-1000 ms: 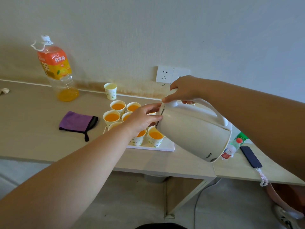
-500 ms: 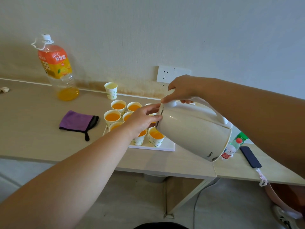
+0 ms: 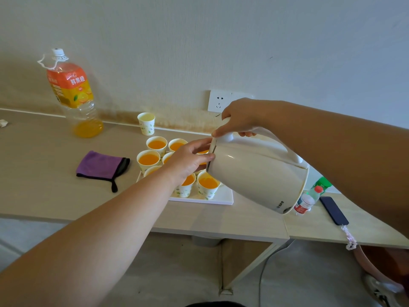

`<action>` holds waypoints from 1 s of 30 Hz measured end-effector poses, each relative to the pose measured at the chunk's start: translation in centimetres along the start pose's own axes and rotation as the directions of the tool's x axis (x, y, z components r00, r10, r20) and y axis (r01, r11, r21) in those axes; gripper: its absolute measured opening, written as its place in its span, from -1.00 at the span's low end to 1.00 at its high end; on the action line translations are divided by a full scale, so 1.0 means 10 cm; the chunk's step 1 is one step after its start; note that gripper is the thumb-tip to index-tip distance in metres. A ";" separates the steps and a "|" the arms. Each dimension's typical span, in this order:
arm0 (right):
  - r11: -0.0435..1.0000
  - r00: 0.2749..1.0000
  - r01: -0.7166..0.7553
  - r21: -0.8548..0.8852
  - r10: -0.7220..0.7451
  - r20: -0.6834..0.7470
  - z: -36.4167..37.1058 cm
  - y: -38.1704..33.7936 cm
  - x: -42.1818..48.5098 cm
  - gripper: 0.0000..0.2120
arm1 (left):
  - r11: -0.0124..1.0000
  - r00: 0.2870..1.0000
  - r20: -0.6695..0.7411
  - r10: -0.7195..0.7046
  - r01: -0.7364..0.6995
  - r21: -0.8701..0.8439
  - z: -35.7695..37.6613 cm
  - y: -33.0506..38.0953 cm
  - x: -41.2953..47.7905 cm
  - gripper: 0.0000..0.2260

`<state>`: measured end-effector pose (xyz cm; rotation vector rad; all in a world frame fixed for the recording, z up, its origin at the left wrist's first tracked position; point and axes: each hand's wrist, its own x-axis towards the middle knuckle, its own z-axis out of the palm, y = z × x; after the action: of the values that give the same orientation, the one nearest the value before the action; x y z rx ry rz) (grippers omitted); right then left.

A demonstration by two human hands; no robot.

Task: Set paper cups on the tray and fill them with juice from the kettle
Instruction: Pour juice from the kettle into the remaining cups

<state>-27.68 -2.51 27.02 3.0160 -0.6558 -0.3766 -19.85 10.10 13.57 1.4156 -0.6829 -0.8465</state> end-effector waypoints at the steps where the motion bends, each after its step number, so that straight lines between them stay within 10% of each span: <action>1: 1.000 1.000 0.002 -0.004 -0.002 -0.001 0.00 0.00 0.00 -0.58 | 1.000 1.000 0.000 0.000 0.000 -0.005 0.00 0.00 0.00 -0.57; 30: 0.999 1.000 -0.011 -0.045 0.011 0.005 -0.11 -0.07 0.07 -0.51 | 0.996 1.000 0.014 -0.015 0.017 -0.087 -0.02 0.06 0.03 -0.62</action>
<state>-26.49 -2.19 27.84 2.9687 -0.6543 -0.3933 -19.46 9.91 14.13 1.3399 -0.6381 -0.8888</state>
